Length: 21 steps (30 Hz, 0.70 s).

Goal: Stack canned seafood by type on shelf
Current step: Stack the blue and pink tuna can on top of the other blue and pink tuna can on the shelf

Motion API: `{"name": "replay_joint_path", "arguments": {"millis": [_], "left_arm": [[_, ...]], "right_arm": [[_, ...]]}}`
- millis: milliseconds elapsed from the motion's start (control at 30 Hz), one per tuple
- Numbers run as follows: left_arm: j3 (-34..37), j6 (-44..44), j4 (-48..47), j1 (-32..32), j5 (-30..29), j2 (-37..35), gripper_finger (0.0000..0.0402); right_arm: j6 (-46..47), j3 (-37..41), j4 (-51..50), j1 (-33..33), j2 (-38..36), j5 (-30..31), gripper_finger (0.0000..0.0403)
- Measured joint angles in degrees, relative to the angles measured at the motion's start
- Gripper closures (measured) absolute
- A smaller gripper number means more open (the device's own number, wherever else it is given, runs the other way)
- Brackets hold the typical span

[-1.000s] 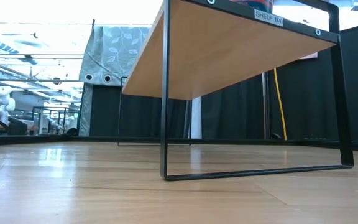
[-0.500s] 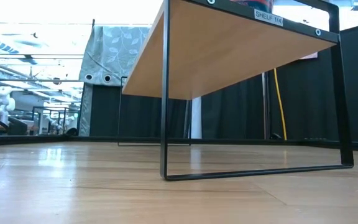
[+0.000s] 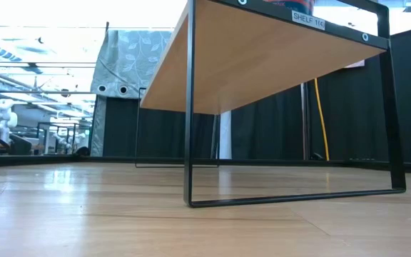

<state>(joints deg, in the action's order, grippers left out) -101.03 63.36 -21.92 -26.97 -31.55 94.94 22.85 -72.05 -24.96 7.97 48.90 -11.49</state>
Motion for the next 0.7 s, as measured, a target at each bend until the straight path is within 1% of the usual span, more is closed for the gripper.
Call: {"name": "replay_joint_path", "arguments": {"millis": [233,367,500,700], "left_arm": [[-0.1,-0.1,-0.4,0.2,0.1,3.4,0.0204],[0.0,-0.1,-2.1,0.2,0.2,5.3,0.0203],[-0.1,-0.2,-1.6,0.3,0.1,5.5,0.0203],[-0.1,-4.6,-6.4,0.8,0.7,5.7,0.0202]], "right_arm": [[0.1,0.0,-1.5,0.0,0.2,0.0,0.0069],[0.1,0.0,-1.8,0.0,0.2,-0.1,0.0069],[0.1,0.0,-1.9,0.0,0.2,-0.3,0.0069],[0.1,0.0,-2.0,0.0,0.2,-0.4,0.0069]]}}
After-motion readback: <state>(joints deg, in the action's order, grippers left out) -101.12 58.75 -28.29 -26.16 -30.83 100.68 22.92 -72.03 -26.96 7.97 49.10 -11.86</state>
